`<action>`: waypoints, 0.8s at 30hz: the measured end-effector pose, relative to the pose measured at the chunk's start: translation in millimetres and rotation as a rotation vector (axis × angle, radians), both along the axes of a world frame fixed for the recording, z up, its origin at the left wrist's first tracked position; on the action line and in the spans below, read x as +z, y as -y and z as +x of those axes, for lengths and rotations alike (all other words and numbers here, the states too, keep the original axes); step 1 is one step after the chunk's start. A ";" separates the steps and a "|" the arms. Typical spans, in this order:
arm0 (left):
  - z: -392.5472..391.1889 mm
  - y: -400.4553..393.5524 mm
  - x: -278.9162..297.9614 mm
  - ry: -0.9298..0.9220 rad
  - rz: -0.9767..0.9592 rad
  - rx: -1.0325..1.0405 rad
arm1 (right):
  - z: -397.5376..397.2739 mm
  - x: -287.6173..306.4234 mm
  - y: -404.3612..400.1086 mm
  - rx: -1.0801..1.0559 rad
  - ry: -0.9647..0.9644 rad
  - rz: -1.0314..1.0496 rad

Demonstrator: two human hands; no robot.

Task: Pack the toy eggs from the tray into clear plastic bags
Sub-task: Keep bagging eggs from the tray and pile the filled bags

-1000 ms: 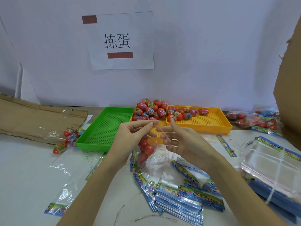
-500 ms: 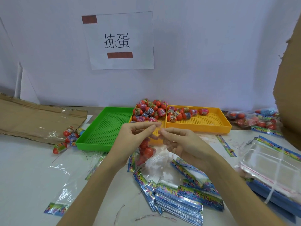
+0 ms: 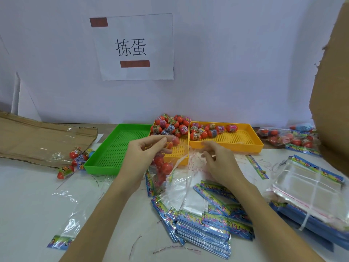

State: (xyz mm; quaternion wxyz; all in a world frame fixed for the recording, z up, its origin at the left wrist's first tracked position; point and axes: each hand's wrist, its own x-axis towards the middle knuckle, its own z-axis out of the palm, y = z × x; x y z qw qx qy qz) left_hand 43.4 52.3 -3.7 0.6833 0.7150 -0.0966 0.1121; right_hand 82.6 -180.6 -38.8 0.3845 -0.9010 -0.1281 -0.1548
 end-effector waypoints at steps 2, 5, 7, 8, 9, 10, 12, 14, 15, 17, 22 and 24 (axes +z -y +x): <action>0.2 1.1 -0.8 0.003 -0.015 0.015 | 1.3 -0.7 1.4 -0.045 0.050 -0.025; 1.9 2.0 -3.1 -0.015 -0.053 0.081 | -1.8 4.6 1.0 -0.097 0.086 0.055; 2.9 4.2 -4.0 -0.024 -0.093 0.151 | -6.8 12.0 0.7 -0.031 0.072 0.093; 2.7 6.5 -3.9 -0.029 -0.119 0.179 | -9.4 16.9 -0.1 0.058 0.027 0.114; 2.0 8.6 -3.7 -0.035 -0.154 0.205 | -13.5 22.4 -1.9 0.169 -0.051 0.142; 1.1 10.2 -3.6 -0.042 -0.192 0.231 | -19.0 27.0 -6.4 0.278 -0.139 0.168; 0.1 11.6 -3.4 -0.056 -0.262 0.271 | -31.8 30.0 -21.2 0.400 -0.253 0.188; -0.9 11.8 -2.1 -0.075 -0.344 0.279 | -41.0 26.7 -39.6 0.376 -0.239 0.208; -1.5 12.4 -0.8 -0.086 -0.379 0.272 | -44.4 24.6 -48.4 0.335 -0.198 0.237; -2.8 13.3 1.6 -0.092 -0.432 0.246 | -48.0 21.5 -61.2 0.249 -0.084 0.313; -2.0 14.3 1.7 -0.008 -0.398 0.164 | -47.2 23.8 -57.3 0.120 0.088 0.436; -1.3 15.9 2.5 0.006 -0.360 0.104 | -43.3 26.1 -49.3 0.094 0.099 0.448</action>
